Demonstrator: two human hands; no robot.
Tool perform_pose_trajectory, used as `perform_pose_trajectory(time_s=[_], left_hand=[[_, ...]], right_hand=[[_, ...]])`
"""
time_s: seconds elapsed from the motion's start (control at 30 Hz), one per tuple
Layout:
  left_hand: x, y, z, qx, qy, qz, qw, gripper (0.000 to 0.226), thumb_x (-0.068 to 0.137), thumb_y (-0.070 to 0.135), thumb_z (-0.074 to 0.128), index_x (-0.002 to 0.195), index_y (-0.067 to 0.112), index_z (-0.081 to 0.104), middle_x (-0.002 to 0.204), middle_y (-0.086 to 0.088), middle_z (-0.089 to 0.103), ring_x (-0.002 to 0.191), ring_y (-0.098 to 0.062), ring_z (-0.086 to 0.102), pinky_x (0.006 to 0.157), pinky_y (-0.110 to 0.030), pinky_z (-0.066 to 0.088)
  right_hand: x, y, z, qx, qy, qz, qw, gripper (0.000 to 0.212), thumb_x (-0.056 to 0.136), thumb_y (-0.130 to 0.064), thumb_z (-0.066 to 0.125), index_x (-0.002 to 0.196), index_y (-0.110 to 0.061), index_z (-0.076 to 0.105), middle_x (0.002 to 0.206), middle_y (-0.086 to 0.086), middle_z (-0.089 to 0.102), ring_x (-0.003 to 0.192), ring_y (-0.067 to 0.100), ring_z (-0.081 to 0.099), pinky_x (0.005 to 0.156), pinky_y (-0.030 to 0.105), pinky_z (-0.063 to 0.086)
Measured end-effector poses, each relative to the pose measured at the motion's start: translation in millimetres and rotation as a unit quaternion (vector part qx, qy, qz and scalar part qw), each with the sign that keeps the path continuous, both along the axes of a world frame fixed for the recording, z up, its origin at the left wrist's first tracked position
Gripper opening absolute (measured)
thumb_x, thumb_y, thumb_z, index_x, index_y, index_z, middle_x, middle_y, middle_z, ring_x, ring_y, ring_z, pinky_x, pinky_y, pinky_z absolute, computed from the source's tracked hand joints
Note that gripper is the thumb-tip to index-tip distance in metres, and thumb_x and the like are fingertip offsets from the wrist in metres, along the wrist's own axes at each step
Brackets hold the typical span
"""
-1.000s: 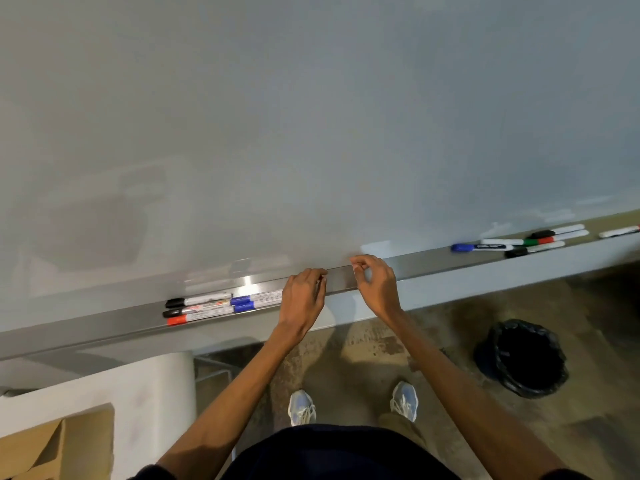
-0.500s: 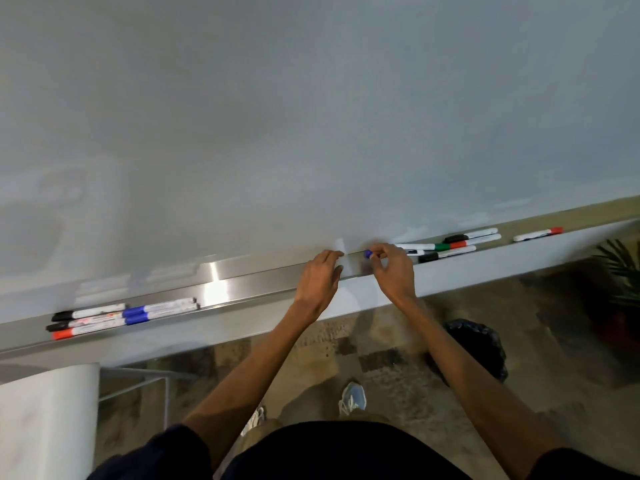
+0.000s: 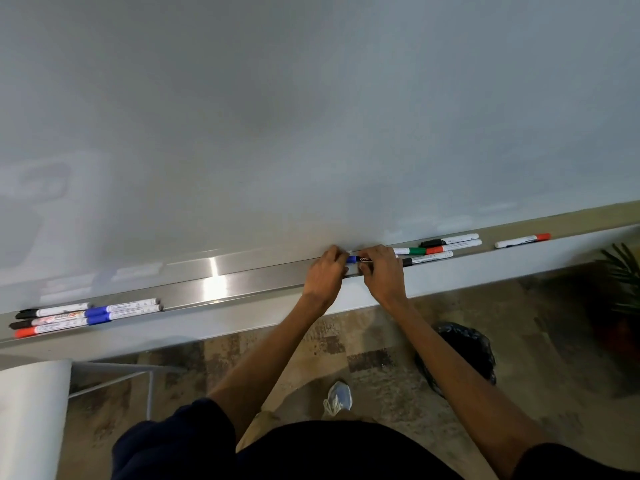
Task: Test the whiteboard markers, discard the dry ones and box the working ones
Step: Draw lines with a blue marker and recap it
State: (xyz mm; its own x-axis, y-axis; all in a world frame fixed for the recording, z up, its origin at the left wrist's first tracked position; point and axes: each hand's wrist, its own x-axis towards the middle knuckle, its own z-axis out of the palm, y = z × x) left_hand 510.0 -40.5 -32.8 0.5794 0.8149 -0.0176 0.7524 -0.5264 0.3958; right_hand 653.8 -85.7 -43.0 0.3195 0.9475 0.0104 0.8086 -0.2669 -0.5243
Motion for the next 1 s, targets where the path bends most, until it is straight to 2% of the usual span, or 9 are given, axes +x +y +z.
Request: perform_pose_trajectory(time_s=[0.1,0.2,0.33,0.47,0.57,0.7,0.8,0.87,1.0], left_hand=[[3,-3,-1,0.008,0.013,0.007,1.000,0.028,0.098,0.012,0.055,0.125,0.007,0.057,0.119,-0.013,0.053,0.099,-0.028,0.058,0.082,-0.039,0.051],[3,-2,-3,0.015,0.025,0.022,0.999,0.025,0.096,0.011,0.058,0.121,0.009,0.060,0.116,-0.011,0.053,0.100,-0.027,0.057,0.079,-0.039,0.051],[-4,-6,-5,0.020,0.018,0.040,0.999,0.020,0.098,0.015,0.055,0.116,0.010,0.062,0.111,-0.011,0.055,0.092,-0.028,0.059,0.072,-0.039,0.052],[-18,-8,-5,0.023,0.000,0.045,0.999,0.026,0.096,0.011,0.059,0.122,0.012,0.061,0.119,-0.009,0.063,0.099,-0.027,0.063,0.080,-0.038,0.053],[-28,-8,3,0.028,-0.028,0.042,0.998,0.028,0.094,0.009,0.060,0.122,0.011,0.062,0.117,-0.009,0.067,0.100,-0.027,0.065,0.082,-0.038,0.053],[-38,-9,11,0.021,-0.056,0.022,0.998,0.026,0.096,0.007,0.056,0.121,0.009,0.060,0.114,-0.011,0.065,0.091,-0.030,0.065,0.076,-0.039,0.053],[-47,-7,12,-0.022,-0.037,0.006,0.999,0.022,0.102,0.016,0.048,0.124,0.011,0.052,0.117,-0.010,0.062,0.088,-0.031,0.064,0.075,-0.039,0.052],[-52,-4,16,-0.052,-0.015,-0.012,0.998,0.023,0.105,0.023,0.041,0.122,0.009,0.050,0.116,-0.013,0.062,0.089,-0.032,0.062,0.074,-0.038,0.048],[-61,1,27,-0.055,0.002,-0.044,0.998,0.025,0.105,0.019,0.039,0.118,0.005,0.055,0.114,-0.017,0.063,0.094,-0.033,0.059,0.076,-0.034,0.041]], right_hand=[[-1,-2,-1,0.000,0.000,0.016,1.000,0.024,0.093,-0.015,0.066,0.117,-0.015,0.068,0.115,0.006,0.068,0.113,0.026,0.057,0.100,0.041,0.040],[0,-2,-3,0.004,-0.004,0.026,1.000,0.022,0.093,-0.014,0.066,0.114,-0.014,0.069,0.110,0.006,0.070,0.109,0.026,0.058,0.096,0.042,0.042],[1,-2,-4,0.010,-0.017,0.040,0.999,0.021,0.092,-0.019,0.068,0.113,-0.013,0.069,0.112,0.006,0.068,0.111,0.026,0.057,0.095,0.040,0.043],[1,-3,-4,0.030,-0.041,0.069,0.996,0.028,0.089,-0.031,0.072,0.112,-0.015,0.071,0.115,0.007,0.067,0.110,0.028,0.058,0.098,0.042,0.041],[-2,-1,3,0.028,-0.042,0.125,0.991,0.031,0.093,-0.036,0.067,0.117,-0.018,0.069,0.121,0.007,0.066,0.114,0.027,0.057,0.105,0.043,0.036],[-14,1,19,-0.016,0.021,0.186,0.982,0.036,0.101,-0.030,0.054,0.131,-0.012,0.060,0.131,0.009,0.063,0.119,0.027,0.057,0.108,0.035,0.035],[-20,2,22,-0.033,-0.004,0.218,0.975,0.034,0.103,-0.026,0.051,0.132,-0.010,0.058,0.131,0.010,0.062,0.119,0.027,0.057,0.108,0.034,0.036],[-22,1,24,-0.031,-0.039,0.243,0.969,0.029,0.102,-0.021,0.053,0.126,-0.008,0.060,0.124,0.011,0.064,0.114,0.029,0.059,0.102,0.036,0.040],[-29,1,33,-0.030,-0.082,0.262,0.961,0.028,0.100,-0.020,0.056,0.125,-0.008,0.061,0.120,0.010,0.067,0.106,0.027,0.063,0.096,0.035,0.046]])
